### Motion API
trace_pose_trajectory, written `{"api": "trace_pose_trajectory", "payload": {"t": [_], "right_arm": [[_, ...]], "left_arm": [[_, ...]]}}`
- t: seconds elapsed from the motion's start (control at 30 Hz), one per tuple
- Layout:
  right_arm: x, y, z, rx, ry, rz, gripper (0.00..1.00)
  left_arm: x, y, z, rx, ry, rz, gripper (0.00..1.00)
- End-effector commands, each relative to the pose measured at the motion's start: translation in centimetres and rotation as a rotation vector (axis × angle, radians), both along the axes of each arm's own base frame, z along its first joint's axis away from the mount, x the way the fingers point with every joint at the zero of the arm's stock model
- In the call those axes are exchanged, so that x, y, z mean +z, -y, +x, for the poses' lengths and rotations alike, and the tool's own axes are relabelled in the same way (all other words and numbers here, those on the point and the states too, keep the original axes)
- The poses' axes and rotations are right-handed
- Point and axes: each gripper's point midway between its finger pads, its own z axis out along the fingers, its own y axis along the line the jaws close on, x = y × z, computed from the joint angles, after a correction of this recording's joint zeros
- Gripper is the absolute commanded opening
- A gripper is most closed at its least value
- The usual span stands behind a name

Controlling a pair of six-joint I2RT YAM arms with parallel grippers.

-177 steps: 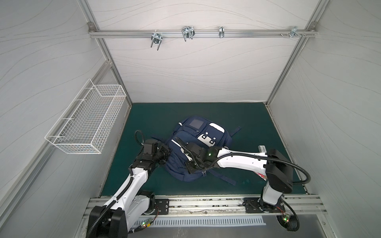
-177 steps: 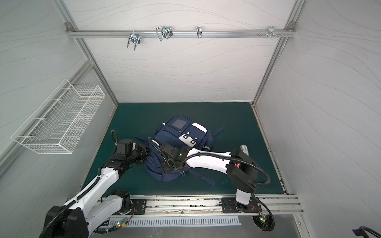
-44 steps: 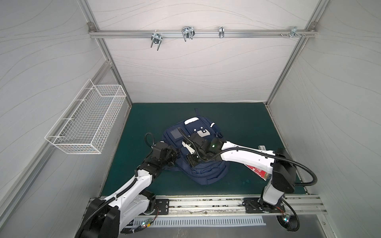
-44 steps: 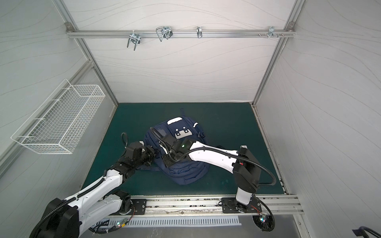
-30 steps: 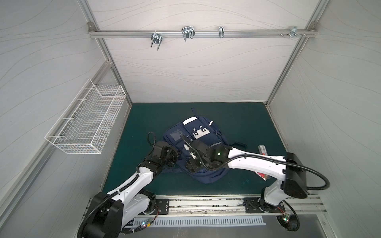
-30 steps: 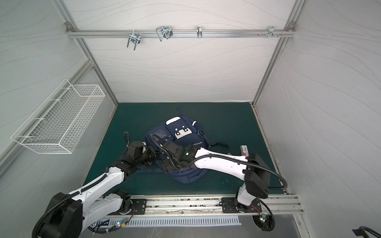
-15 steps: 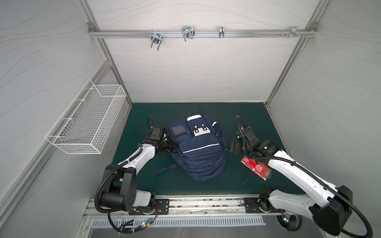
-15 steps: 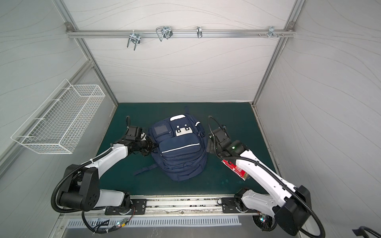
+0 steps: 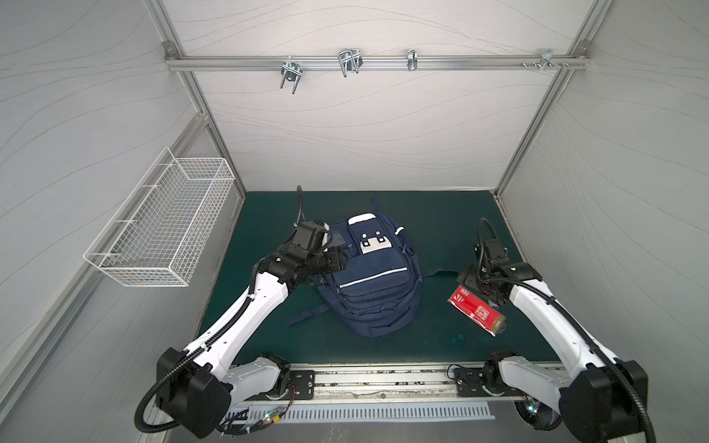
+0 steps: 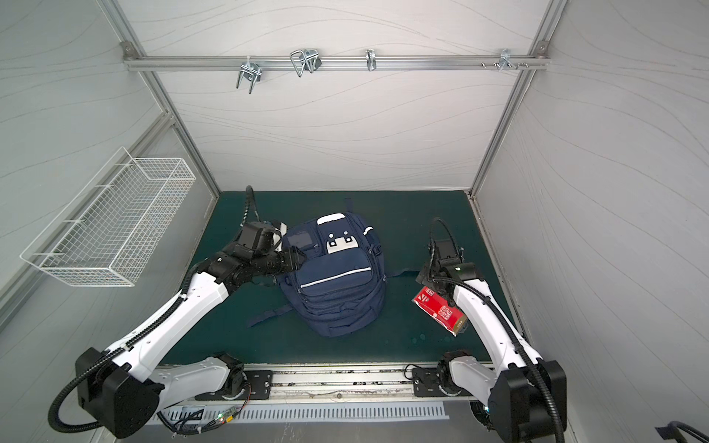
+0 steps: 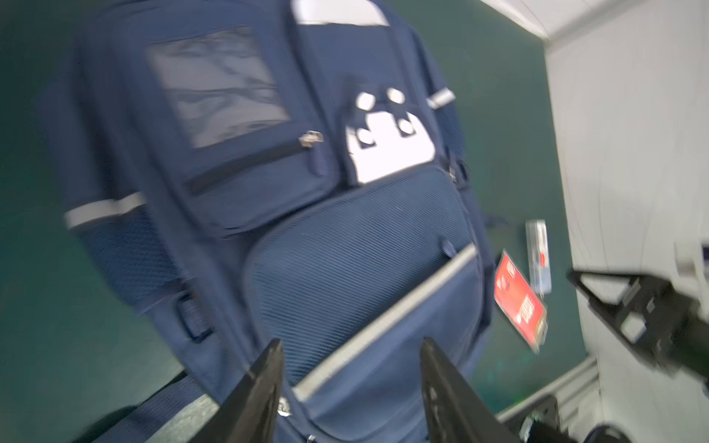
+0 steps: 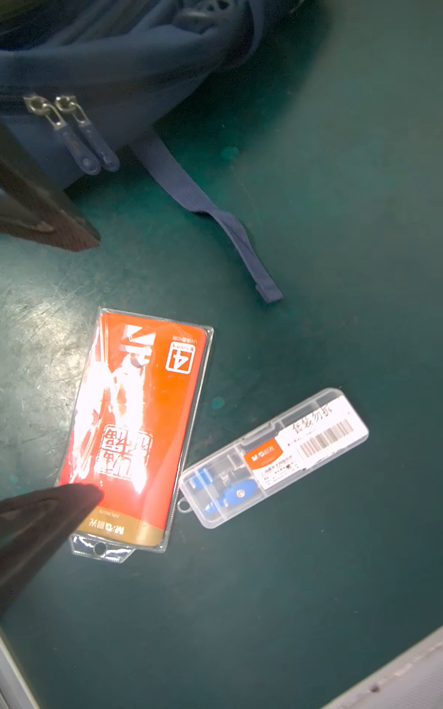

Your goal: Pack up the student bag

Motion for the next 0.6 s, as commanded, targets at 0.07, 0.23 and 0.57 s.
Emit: {"api": "trace_pose_trajectory", "payload": {"t": [0.07,0.23,0.57], "right_arm": [[-0.2,-1.1,-0.4,0.003,0.007,0.097,0.95],[-0.2,-2.0,-1.0,0.003,0.041,0.168,0.95],[-0.6,-2.6,-1.3,0.019,0.051,0.208,0.95]], "left_arm": [[-2.1,3.9,-2.8,-0.301,-0.007,0.267,0.6],[-4.0,6.1,-4.1,-0.446,-0.017,0.459,0.7],[-6.3,6.8,-3.3,-0.491,-0.032,0.623,0.65]]}}
